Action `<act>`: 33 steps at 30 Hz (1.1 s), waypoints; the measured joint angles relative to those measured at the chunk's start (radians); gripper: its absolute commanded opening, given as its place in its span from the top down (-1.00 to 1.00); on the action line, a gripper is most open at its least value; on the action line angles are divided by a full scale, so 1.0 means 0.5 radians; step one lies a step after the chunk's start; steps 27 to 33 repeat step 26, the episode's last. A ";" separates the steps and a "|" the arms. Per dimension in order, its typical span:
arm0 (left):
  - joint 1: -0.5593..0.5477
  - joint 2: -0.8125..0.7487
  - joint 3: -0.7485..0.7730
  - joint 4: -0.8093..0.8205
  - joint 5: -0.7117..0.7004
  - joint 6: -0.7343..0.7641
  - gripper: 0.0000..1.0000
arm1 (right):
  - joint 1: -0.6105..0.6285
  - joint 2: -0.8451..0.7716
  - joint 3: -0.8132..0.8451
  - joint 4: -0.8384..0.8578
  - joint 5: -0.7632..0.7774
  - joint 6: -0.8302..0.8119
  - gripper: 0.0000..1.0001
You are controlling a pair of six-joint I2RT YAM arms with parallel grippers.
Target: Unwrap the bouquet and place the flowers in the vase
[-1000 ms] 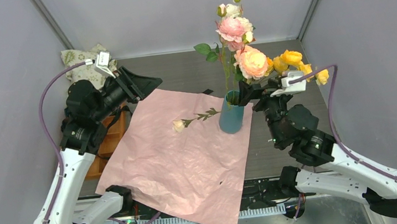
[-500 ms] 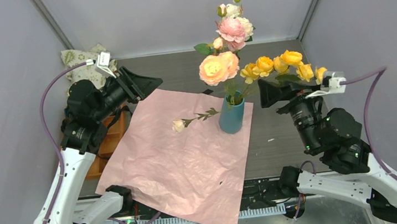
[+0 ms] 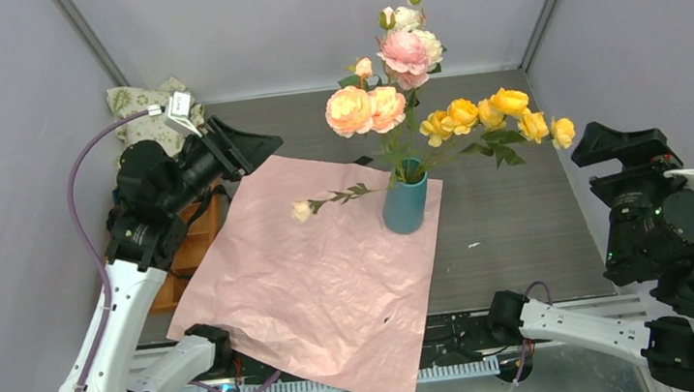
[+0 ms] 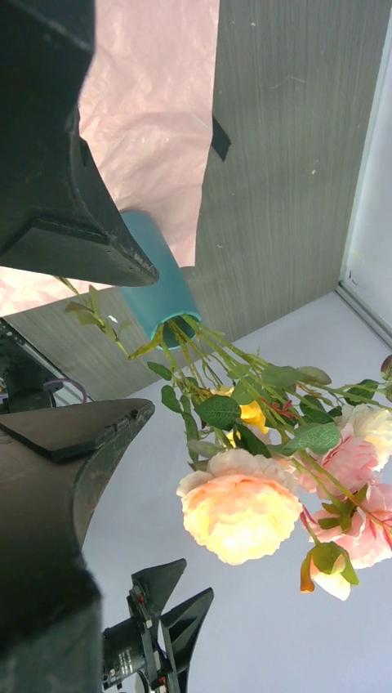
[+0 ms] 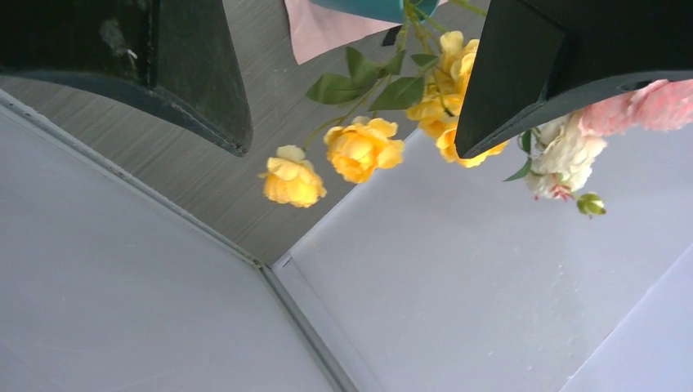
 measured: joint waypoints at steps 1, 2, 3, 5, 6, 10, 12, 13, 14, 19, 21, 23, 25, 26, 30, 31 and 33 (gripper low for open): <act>0.000 0.000 0.000 -0.002 0.000 0.000 -0.08 | 0.000 -0.027 0.005 -0.058 0.024 0.028 -0.99; 0.000 0.000 0.000 -0.002 -0.001 0.000 -0.08 | 0.000 -0.056 0.009 -0.110 0.040 0.046 -0.99; 0.000 0.000 0.000 -0.003 -0.002 0.000 -0.08 | 0.000 -0.082 0.011 -0.145 0.054 0.056 -0.99; 0.000 0.000 0.000 -0.005 -0.005 0.000 -0.08 | 0.000 -0.125 0.021 -0.196 0.076 0.070 -0.99; 0.000 0.000 0.000 -0.006 -0.007 0.000 -0.08 | 0.000 -0.143 0.030 -0.215 0.085 0.074 -0.99; 0.000 0.002 0.000 -0.006 -0.014 0.000 -0.09 | 0.000 -0.166 0.056 -0.250 0.108 0.076 -0.99; 0.000 0.010 0.000 -0.006 -0.015 0.000 -0.08 | 0.000 -0.166 0.058 -0.257 0.110 0.076 -0.99; 0.000 0.015 0.000 -0.005 -0.015 0.000 -0.08 | 0.000 -0.166 0.058 -0.262 0.110 0.076 -0.99; 0.000 0.022 0.000 -0.005 -0.015 0.000 -0.09 | 0.000 -0.166 0.058 -0.266 0.110 0.078 -0.99; 0.000 0.065 0.000 -0.005 -0.014 0.000 -0.08 | 0.000 -0.174 0.056 -0.282 0.112 0.090 -0.99; 0.000 0.071 0.000 -0.005 -0.015 0.000 -0.09 | 0.000 -0.188 0.051 -0.291 0.113 0.101 -0.99; 0.000 0.072 0.000 -0.005 -0.014 0.000 -0.09 | 0.000 -0.206 0.040 -0.298 0.114 0.117 -0.99; 0.000 0.072 -0.001 -0.004 -0.015 0.000 -0.09 | 0.000 -0.214 0.033 -0.307 0.114 0.125 -0.99; 0.000 0.072 -0.002 -0.003 -0.015 0.000 -0.08 | 0.000 -0.214 0.033 -0.310 0.115 0.128 -0.99; 0.000 0.072 -0.002 -0.003 -0.015 0.000 -0.08 | 0.000 -0.214 0.033 -0.310 0.115 0.128 -0.99; 0.000 0.072 -0.002 -0.003 -0.015 0.000 -0.08 | 0.000 -0.214 0.033 -0.310 0.115 0.128 -0.99; 0.000 0.072 -0.002 -0.003 -0.015 0.000 -0.08 | 0.000 -0.214 0.033 -0.310 0.115 0.128 -0.99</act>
